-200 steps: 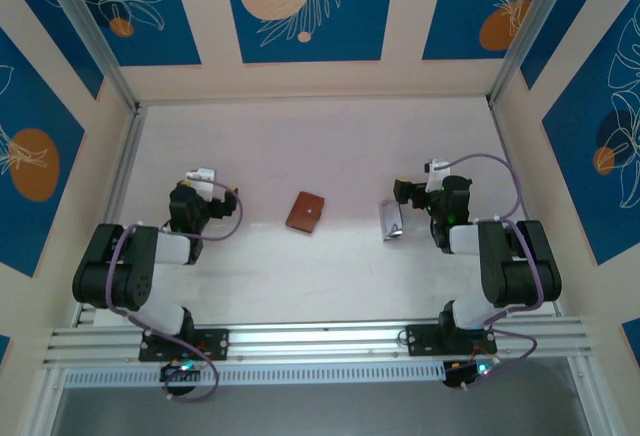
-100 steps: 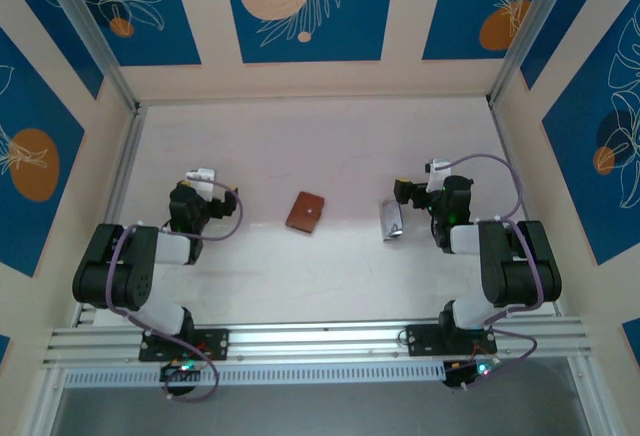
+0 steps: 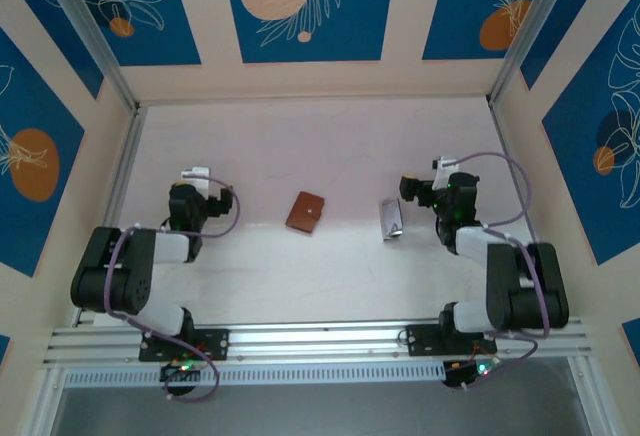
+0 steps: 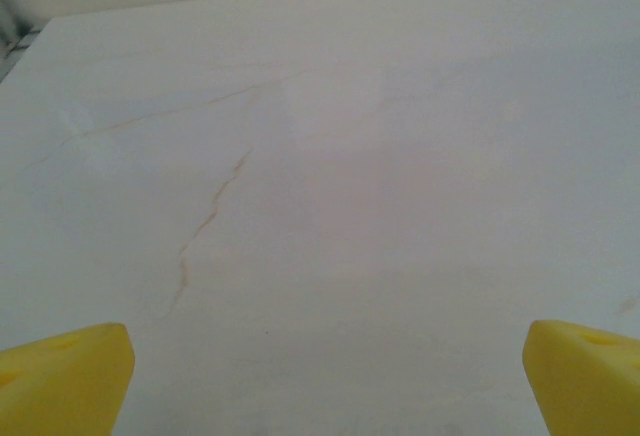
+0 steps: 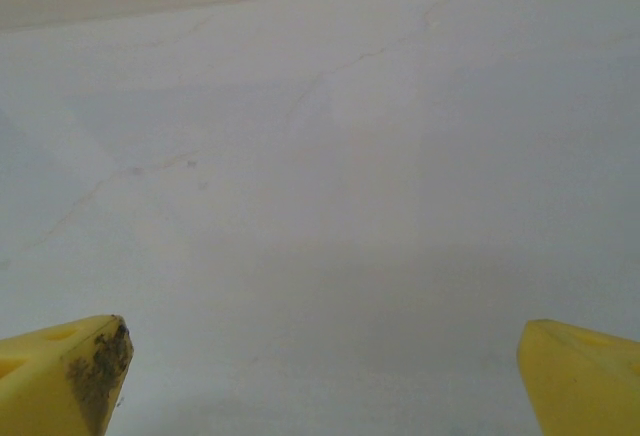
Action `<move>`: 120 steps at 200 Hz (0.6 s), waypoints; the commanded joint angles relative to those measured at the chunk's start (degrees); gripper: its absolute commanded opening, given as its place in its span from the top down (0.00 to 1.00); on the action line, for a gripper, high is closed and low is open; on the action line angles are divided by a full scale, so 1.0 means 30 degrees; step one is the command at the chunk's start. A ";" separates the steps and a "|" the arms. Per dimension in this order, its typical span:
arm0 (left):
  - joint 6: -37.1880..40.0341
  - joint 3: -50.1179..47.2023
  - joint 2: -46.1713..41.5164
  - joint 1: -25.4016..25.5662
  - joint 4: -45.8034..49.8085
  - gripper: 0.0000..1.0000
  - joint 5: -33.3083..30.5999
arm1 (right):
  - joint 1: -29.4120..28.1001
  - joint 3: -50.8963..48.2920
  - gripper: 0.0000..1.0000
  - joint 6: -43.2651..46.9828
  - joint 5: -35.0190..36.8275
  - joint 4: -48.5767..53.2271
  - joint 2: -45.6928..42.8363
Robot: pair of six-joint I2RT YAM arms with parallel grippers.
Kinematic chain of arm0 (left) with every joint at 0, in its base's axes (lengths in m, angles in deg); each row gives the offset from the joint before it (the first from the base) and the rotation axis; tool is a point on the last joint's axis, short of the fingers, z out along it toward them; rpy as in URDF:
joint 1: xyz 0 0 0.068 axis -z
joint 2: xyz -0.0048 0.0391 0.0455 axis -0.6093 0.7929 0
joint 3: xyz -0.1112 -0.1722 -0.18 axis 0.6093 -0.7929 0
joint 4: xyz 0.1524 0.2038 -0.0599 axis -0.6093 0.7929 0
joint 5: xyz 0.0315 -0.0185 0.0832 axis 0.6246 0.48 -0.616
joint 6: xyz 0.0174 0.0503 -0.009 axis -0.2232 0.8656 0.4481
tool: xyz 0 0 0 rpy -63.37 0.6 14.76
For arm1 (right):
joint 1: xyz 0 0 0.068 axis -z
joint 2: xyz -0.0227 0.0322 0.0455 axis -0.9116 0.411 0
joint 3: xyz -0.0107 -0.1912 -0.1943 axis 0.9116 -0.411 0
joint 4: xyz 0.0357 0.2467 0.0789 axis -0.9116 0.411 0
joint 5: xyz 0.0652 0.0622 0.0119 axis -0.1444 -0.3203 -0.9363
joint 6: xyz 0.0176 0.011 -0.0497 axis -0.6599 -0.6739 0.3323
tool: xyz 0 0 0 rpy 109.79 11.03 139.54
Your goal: Put the credit cards into the card holder
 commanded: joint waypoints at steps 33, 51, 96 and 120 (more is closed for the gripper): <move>-0.4195 0.8636 -0.1566 0.0237 1.7165 0.00 -0.2891 | 0.2593 0.5556 0.01 -1.1540 0.0378 1.1581 -0.4526; -0.6505 0.9798 -0.0956 0.0304 1.9201 0.00 -0.0544 | 0.2891 0.6268 0.01 -1.1261 -0.1254 1.2456 -0.4931; -0.7639 1.1225 0.0384 0.5145 1.9783 0.01 0.4644 | -0.1912 1.0070 0.04 -0.8775 0.1653 1.8128 -0.4392; -0.9587 1.0939 0.1344 0.6233 1.8234 0.23 0.7600 | -0.4823 1.1462 0.16 -0.8403 0.2303 1.9905 -0.2891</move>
